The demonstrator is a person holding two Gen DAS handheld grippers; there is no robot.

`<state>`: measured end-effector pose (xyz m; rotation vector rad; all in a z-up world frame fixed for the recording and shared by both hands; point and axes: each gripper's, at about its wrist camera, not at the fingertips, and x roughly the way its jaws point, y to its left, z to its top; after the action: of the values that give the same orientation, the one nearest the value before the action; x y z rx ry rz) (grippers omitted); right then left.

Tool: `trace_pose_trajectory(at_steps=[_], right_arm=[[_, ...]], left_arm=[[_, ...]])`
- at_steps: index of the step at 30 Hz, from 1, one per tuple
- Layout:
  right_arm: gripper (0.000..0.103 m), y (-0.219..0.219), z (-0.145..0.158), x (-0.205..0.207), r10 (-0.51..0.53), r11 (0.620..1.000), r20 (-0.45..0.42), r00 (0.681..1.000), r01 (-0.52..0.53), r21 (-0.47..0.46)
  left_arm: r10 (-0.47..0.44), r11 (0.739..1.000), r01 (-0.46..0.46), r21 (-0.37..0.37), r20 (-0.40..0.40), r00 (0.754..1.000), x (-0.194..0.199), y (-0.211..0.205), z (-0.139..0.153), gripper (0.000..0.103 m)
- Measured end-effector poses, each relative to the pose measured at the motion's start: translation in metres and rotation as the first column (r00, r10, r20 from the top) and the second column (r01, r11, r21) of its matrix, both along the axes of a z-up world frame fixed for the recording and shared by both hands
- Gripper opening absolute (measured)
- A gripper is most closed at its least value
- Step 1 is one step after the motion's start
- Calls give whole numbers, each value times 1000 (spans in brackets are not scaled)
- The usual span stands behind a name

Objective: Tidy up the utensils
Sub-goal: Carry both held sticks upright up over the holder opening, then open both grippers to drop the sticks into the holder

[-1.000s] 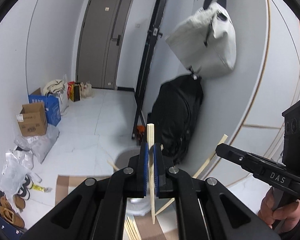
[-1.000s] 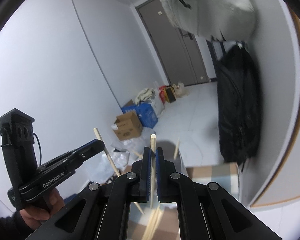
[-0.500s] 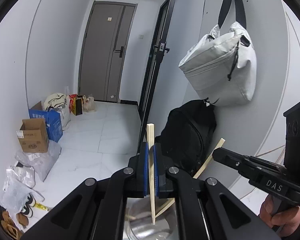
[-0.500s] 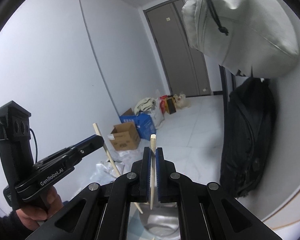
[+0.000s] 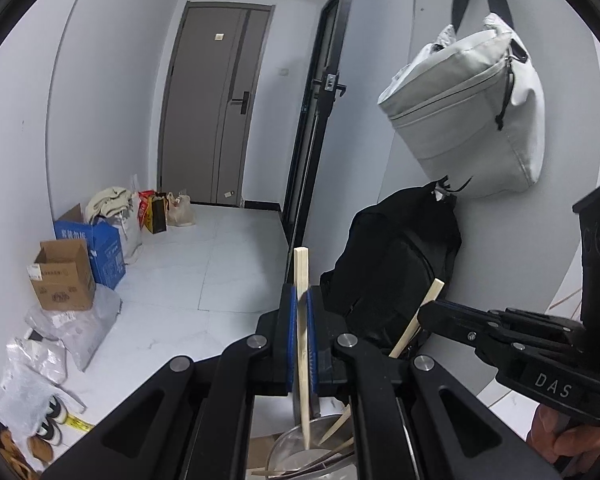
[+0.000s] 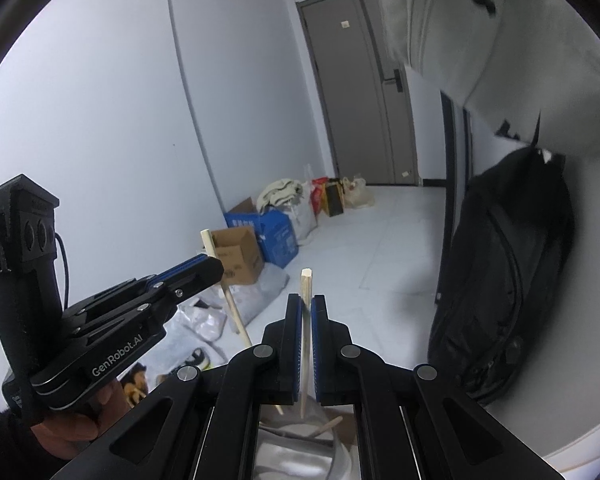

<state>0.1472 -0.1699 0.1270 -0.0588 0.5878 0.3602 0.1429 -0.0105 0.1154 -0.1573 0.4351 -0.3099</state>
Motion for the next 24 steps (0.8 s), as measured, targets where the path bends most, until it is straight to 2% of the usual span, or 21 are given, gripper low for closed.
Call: trace_pose_trajectory(at_steps=[6, 12, 20, 22, 24], right_arm=[[4, -4, -18, 7, -1, 1000, -21, 1000, 2, 2], [4, -4, -26, 8, 17, 1000, -44, 999, -17, 2], [5, -10, -33, 2, 27, 999, -83, 996, -24, 47], [5, -17, -34, 0, 30, 996, -96, 995, -22, 82], [8, -24, -33, -5, 13, 995, -102, 995, -2, 100]], left_arm=[[-2, 1000, 2, -2, 1, 1000, 4, -2, -13, 1], [-46, 999, 46, 18, -7, 999, 3, -11, -20, 1], [-101, 995, 98, -36, -112, 988, 10, -6, -20, 2], [-98, 995, 96, -22, -115, 989, 7, -6, -17, 9], [-106, 994, 103, -32, -117, 987, 5, -7, -15, 22]])
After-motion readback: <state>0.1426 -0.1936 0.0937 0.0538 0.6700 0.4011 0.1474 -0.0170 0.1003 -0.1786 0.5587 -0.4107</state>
